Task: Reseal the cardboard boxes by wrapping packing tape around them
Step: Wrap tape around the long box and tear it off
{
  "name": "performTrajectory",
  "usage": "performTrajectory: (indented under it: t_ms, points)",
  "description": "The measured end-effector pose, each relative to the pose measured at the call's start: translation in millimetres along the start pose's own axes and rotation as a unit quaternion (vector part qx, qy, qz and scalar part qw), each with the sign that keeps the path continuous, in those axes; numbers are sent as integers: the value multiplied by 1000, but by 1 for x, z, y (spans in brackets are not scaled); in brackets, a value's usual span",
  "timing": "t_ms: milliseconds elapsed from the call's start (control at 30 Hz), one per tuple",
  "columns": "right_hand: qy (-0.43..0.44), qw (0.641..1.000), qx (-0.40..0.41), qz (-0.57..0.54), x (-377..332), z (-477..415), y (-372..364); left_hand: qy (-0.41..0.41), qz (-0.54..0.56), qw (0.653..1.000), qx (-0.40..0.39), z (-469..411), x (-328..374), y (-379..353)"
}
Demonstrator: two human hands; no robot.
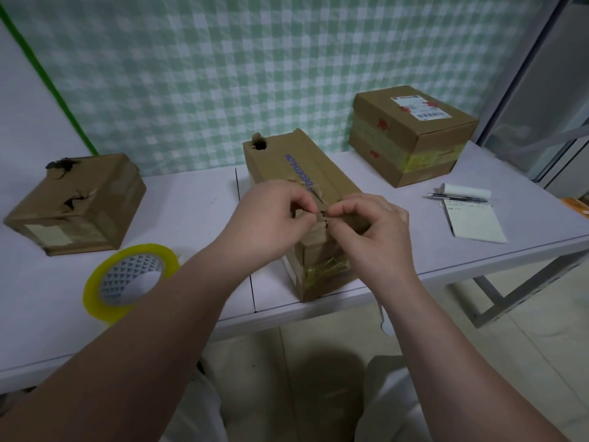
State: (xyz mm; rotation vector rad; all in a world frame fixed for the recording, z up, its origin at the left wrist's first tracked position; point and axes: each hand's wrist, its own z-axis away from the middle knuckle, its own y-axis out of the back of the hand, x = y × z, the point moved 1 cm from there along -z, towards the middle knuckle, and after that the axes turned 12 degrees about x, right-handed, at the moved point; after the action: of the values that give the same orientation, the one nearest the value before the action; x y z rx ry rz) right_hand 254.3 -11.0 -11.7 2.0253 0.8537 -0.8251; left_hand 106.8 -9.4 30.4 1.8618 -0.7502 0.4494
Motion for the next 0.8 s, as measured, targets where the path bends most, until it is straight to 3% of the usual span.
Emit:
performTrajectory:
  t_ms: [300, 633, 800]
  points:
    - [-41, 998, -19, -36, 2, 4, 16, 65, 135, 987, -64, 10, 0, 11]
    - [-48, 992, -112, -18, -8, 12, 21, 79, 217, 973, -21, 17, -8, -4]
    - [-40, 995, -87, 9, -9, 15, 15, 86, 250, 964, 26, 20, -11, -5]
